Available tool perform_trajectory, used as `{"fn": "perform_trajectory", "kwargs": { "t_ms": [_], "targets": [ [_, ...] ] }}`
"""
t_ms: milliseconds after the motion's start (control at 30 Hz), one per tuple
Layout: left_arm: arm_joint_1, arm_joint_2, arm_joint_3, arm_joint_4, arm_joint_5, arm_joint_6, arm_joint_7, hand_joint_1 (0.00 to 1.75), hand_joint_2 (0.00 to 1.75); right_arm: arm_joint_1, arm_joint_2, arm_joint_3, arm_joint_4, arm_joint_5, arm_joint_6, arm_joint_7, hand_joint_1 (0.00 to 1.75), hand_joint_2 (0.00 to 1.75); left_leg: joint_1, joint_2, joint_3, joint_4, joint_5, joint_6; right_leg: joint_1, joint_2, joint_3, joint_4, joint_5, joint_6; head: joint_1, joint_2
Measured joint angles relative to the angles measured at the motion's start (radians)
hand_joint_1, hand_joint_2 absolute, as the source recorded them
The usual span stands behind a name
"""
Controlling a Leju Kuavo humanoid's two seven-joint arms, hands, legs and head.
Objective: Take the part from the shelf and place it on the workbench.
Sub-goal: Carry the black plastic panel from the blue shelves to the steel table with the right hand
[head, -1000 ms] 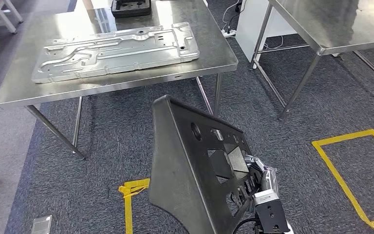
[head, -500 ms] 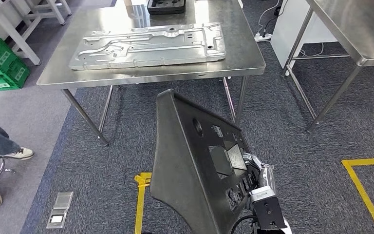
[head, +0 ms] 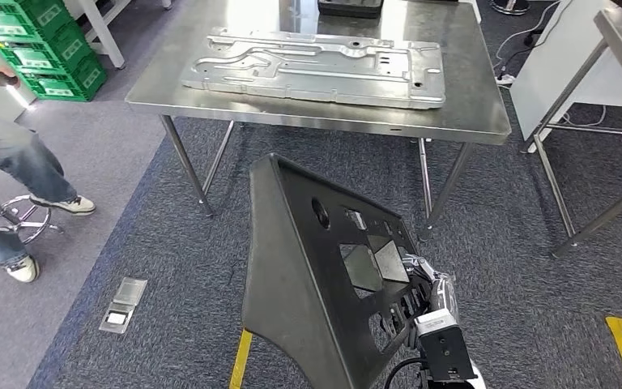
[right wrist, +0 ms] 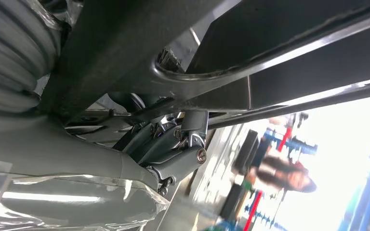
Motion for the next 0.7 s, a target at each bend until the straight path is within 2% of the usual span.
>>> {"fn": "perform_trajectory", "kwargs": {
  "t_ms": [33, 67, 100, 133, 167, 200, 233, 267, 300, 333, 400, 433, 467, 500, 533, 567, 600, 633, 667, 700],
  "targets": [
    [0.002, 0.000, 0.002, -0.002, 0.000, 0.000, 0.002, 0.00, 0.00, 0.000, 0.000, 0.000, 0.002, 0.000, 0.002, 0.000, 1.75, 1.75, 0.000, -0.013, -0.001, 0.000, 0.002, 0.000, -0.001, 0.002, -0.016, 0.031, -0.004, 0.001, 0.000, 0.000],
    [0.003, 0.000, 0.005, -0.004, 0.000, 0.000, 0.004, 0.00, 0.00, -0.001, 0.000, 0.000, 0.004, 0.000, 0.004, 0.000, 1.75, 1.75, 0.001, -0.027, -0.002, 0.001, 0.003, -0.002, -0.001, 0.003, -0.014, 0.023, 0.011, 0.000, 0.001, 0.000],
    [0.004, 0.000, 0.009, -0.006, 0.000, -0.001, 0.006, 0.00, 0.00, -0.003, 0.000, 0.000, 0.006, 0.000, 0.006, 0.000, 1.75, 1.75, 0.001, -0.042, -0.001, 0.001, 0.005, -0.004, -0.002, 0.008, 0.009, -0.027, 0.044, -0.002, 0.001, 0.000],
    [0.004, 0.000, 0.012, -0.008, 0.000, -0.001, 0.006, 0.00, 0.00, -0.006, 0.001, 0.000, 0.007, 0.000, 0.008, -0.001, 1.75, 1.75, 0.003, -0.057, -0.001, 0.001, 0.007, -0.007, -0.002, 0.025, 0.044, -0.102, 0.082, -0.004, 0.001, 0.000],
    [0.004, 0.000, 0.015, -0.010, 0.000, -0.002, 0.006, 0.00, 0.00, -0.011, 0.002, 0.000, 0.009, 0.000, 0.011, -0.002, 1.75, 1.75, 0.002, -0.070, -0.001, 0.001, 0.009, -0.011, -0.005, 0.054, 0.080, -0.176, 0.112, -0.007, 0.001, 0.000],
    [0.004, 0.000, 0.017, -0.012, 0.000, -0.002, 0.006, 0.00, 0.00, -0.015, 0.004, 0.000, 0.010, -0.001, 0.016, -0.005, 1.75, 1.75, 0.003, -0.082, -0.005, 0.002, 0.012, -0.016, -0.007, 0.078, 0.107, -0.234, 0.132, -0.011, 0.001, 0.000],
    [0.004, 0.000, 0.019, -0.014, 0.001, -0.002, 0.005, 0.00, 0.00, -0.017, 0.005, 0.000, 0.012, -0.002, 0.021, -0.008, 1.75, 1.75, 0.003, -0.094, -0.009, 0.001, 0.014, -0.021, -0.009, 0.094, 0.119, -0.264, 0.136, -0.014, 0.001, 0.000],
    [0.005, 0.000, 0.021, -0.016, 0.001, -0.003, 0.005, 0.00, 0.00, -0.019, 0.007, 0.000, 0.014, -0.002, 0.026, -0.012, 1.75, 1.75, 0.004, -0.106, -0.013, 0.000, 0.018, -0.026, -0.009, 0.094, 0.122, -0.272, 0.134, -0.018, 0.001, 0.000],
    [0.006, 0.000, 0.023, -0.017, 0.001, -0.003, 0.004, 0.00, 0.00, -0.019, 0.008, -0.001, 0.015, -0.002, 0.031, -0.014, 1.75, 1.75, 0.004, -0.121, -0.017, -0.002, 0.021, -0.032, -0.011, 0.079, 0.125, -0.277, 0.137, -0.024, 0.001, 0.000],
    [0.008, 0.001, 0.025, -0.017, 0.002, -0.003, 0.004, 0.00, 0.00, -0.021, 0.010, -0.002, 0.017, -0.002, 0.033, -0.016, 1.75, 1.75, 0.002, -0.122, -0.019, 0.000, 0.020, -0.037, -0.013, 0.063, 0.129, -0.282, 0.140, -0.030, 0.002, 0.000],
    [0.011, 0.000, 0.031, -0.019, 0.004, -0.006, 0.005, 0.00, 0.00, -0.024, 0.017, -0.003, 0.018, 0.000, 0.037, -0.018, 1.75, 1.75, -0.003, -0.074, -0.042, 0.047, -0.013, -0.049, -0.018, 0.032, 0.139, -0.296, 0.147, -0.040, -0.009, 0.000],
    [0.012, -0.001, 0.034, -0.021, 0.004, -0.007, 0.005, 0.00, 0.00, -0.025, 0.020, -0.005, 0.020, 0.000, 0.039, -0.019, 1.75, 1.75, -0.004, -0.037, -0.068, 0.103, -0.045, -0.056, -0.017, 0.016, 0.142, -0.299, 0.149, -0.043, -0.014, 0.000],
    [0.013, -0.002, 0.037, -0.023, 0.005, -0.008, 0.005, 0.00, 0.00, -0.025, 0.022, -0.006, 0.022, 0.000, 0.039, -0.020, 1.75, 1.75, -0.004, -0.009, -0.101, 0.175, -0.081, -0.064, -0.015, -0.001, 0.143, -0.301, 0.149, -0.045, -0.020, 0.000],
    [0.013, -0.003, 0.041, -0.025, 0.005, -0.009, 0.005, 0.00, 0.00, -0.025, 0.022, -0.008, 0.024, 0.000, 0.039, -0.020, 1.75, 1.75, -0.003, 0.003, -0.130, 0.240, -0.108, -0.069, -0.015, -0.018, 0.144, -0.301, 0.148, -0.045, -0.020, 0.000],
    [0.013, -0.004, 0.044, -0.026, 0.005, -0.009, 0.005, 0.00, 0.00, -0.025, 0.023, -0.009, 0.028, 0.000, 0.039, -0.020, 1.75, 1.75, -0.003, 0.011, -0.149, 0.288, -0.122, -0.074, -0.014, -0.036, 0.144, -0.301, 0.146, -0.045, -0.020, 0.000],
    [0.015, -0.005, 0.046, -0.027, 0.005, -0.010, 0.006, 0.00, 0.00, -0.025, 0.023, -0.009, 0.031, 0.000, 0.039, -0.020, 1.75, 1.75, -0.003, 0.016, -0.150, 0.296, -0.117, -0.077, -0.014, -0.052, 0.145, -0.301, 0.145, -0.044, -0.021, 0.000],
    [0.018, -0.005, 0.047, -0.028, 0.005, -0.010, 0.006, 0.00, 0.00, -0.025, 0.024, -0.010, 0.032, 0.000, 0.039, -0.020, 1.75, 1.75, -0.002, 0.023, -0.130, 0.263, -0.093, -0.079, -0.014, -0.066, 0.146, -0.300, 0.143, -0.043, -0.021, 0.000],
    [0.023, -0.005, 0.048, -0.028, 0.005, -0.010, 0.006, 0.00, 0.00, -0.026, 0.025, -0.010, 0.033, 0.000, 0.039, -0.020, 1.75, 1.75, 0.000, 0.038, -0.096, 0.198, -0.060, -0.082, -0.014, -0.078, 0.147, -0.299, 0.140, -0.040, -0.021, 0.000],
    [0.030, -0.007, 0.050, -0.029, 0.005, -0.010, 0.005, 0.00, 0.00, -0.027, 0.026, -0.010, 0.034, 0.000, 0.039, -0.020, 1.75, 1.75, 0.001, 0.064, -0.059, 0.126, -0.031, -0.084, -0.012, -0.088, 0.148, -0.297, 0.137, -0.037, -0.021, 0.000],
    [0.036, -0.009, 0.052, -0.029, 0.006, -0.010, 0.003, 0.00, 0.00, -0.028, 0.027, -0.011, 0.034, 0.000, 0.039, -0.020, 1.75, 1.75, 0.001, 0.087, -0.028, 0.063, -0.011, -0.081, -0.008, -0.097, 0.148, -0.294, 0.134, -0.033, -0.024, 0.000]
  ]
}}
